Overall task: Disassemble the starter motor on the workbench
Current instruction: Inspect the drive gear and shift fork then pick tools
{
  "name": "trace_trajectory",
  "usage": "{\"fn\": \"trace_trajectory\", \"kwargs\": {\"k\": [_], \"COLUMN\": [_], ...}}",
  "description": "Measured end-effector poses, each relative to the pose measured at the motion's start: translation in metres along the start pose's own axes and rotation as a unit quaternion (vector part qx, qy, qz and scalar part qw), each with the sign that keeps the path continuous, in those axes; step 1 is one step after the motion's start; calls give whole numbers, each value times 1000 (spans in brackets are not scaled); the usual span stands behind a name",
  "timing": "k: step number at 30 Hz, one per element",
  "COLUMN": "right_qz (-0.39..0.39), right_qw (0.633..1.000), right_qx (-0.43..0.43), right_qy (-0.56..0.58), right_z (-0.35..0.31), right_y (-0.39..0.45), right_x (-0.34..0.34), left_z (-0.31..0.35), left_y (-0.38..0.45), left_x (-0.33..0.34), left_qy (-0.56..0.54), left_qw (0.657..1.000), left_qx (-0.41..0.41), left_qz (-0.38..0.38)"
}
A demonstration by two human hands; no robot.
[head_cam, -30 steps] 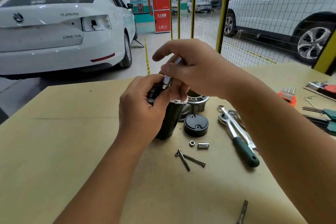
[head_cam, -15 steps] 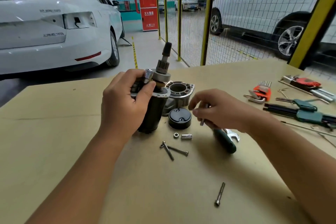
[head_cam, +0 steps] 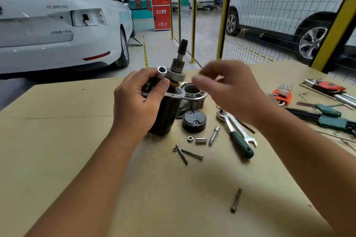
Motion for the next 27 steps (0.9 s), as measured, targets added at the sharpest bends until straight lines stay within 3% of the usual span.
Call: {"fn": "trace_trajectory", "kwargs": {"k": [2,5,7,10,13,15,20,27], "right_qz": [-30,-77,-64,-75,-81,-92,-100,-39], "right_qw": [997,990,987,997,993,992,987,981], "right_qx": [-36,-67,-73,-29,-25,-28,-51,-80], "right_qy": [56,-100,-129,12,76,86,115,174], "right_z": [-32,-52,-53,-36,-24,-23,-23,-20], "right_y": [15,35,44,51,51,49,40,34], "right_x": [20,55,57,47,38,40,49,48], "left_z": [1,-1,-3,-11,-34,-42,-42,-38], "left_y": [0,0,0,-4,-9,-10,-9,-8], "left_x": [1,1,0,2,8,10,11,9], "left_qy": [-5,-16,-17,37,-18,-62,-99,-120], "left_qw": [1000,1000,999,994,987,983,983,983], "left_qx": [1,-11,-9,19,-69,-102,-89,-78], "left_qz": [-5,-14,-37,-101,-145,-138,-127,-115]}}
Point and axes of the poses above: each hand's wrist, its own y-axis towards the middle knuckle, its own x-axis out of the palm, z = x × y, the point moved 8 cm from there along y, towards the middle knuckle, and after that the axes turned 15 degrees about y, right-handed, at the moved point
